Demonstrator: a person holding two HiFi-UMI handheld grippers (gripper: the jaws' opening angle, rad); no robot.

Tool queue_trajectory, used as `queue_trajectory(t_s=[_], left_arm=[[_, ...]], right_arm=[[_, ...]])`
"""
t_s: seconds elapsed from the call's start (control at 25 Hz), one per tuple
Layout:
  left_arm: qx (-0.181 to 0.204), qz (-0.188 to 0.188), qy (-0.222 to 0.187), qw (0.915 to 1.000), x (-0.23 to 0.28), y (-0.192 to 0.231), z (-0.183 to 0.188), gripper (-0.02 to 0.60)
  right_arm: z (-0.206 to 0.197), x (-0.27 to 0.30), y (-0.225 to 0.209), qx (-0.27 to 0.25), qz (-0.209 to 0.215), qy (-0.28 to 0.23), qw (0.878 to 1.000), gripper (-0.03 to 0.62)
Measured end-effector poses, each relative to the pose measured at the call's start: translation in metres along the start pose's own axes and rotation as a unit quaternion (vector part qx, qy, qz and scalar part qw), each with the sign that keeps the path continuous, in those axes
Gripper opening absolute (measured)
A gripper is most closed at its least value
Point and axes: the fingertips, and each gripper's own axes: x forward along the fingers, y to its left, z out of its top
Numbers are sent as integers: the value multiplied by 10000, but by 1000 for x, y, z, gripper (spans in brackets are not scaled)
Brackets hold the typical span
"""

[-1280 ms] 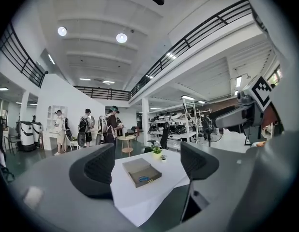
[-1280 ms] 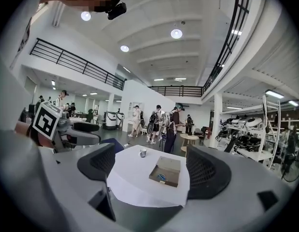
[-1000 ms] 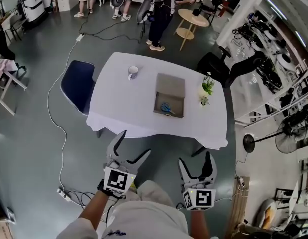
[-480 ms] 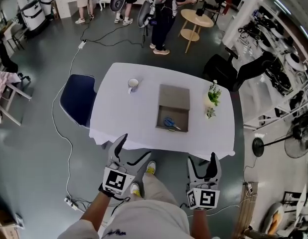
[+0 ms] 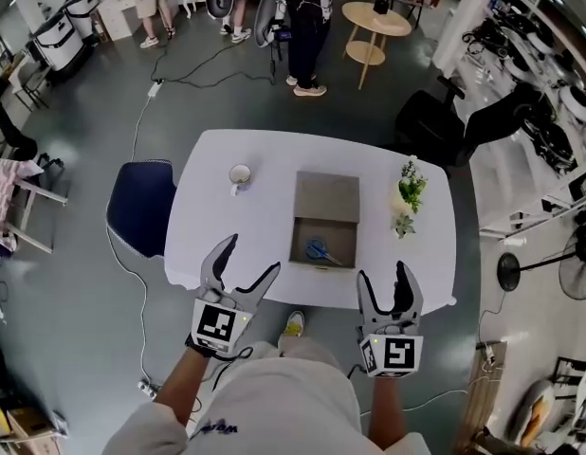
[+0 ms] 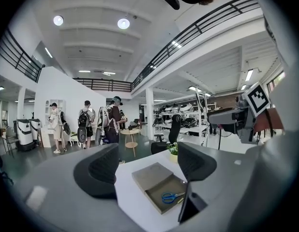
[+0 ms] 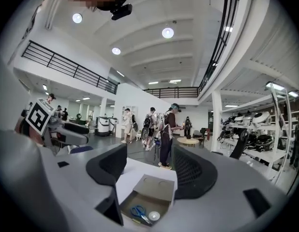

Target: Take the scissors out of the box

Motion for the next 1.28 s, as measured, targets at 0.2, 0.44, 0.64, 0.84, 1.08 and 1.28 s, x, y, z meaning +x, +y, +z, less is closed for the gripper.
queue_trajectory(t_s=[0.2, 0.44, 0.64, 0.84, 1.08, 1.28], left_arm=[[28, -22, 386, 9992, 29, 1, -26, 379], [-171, -75, 866, 9961, 57, 25, -74, 377], [-70, -332, 1063, 9938, 73, 26, -99, 374], [-246, -345, 1472, 9882, 59, 36, -138, 373], [-585, -48, 1669, 9842, 51, 57, -169, 368], [-721, -113, 1738, 9821, 51, 50, -178, 354]], right_arm=[[-30, 31, -7, 8, 319, 526, 9981, 290], [-79, 78, 7, -87, 816, 1335, 9876, 290], [-122, 99, 20, -385, 1067, 1887, 9755, 282], [-163, 109, 37, -271, 1241, 2390, 9627, 258], [-192, 121, 39, -433, 1195, 2618, 9567, 252], [-202, 125, 46, -704, 1430, 2800, 9467, 238]])
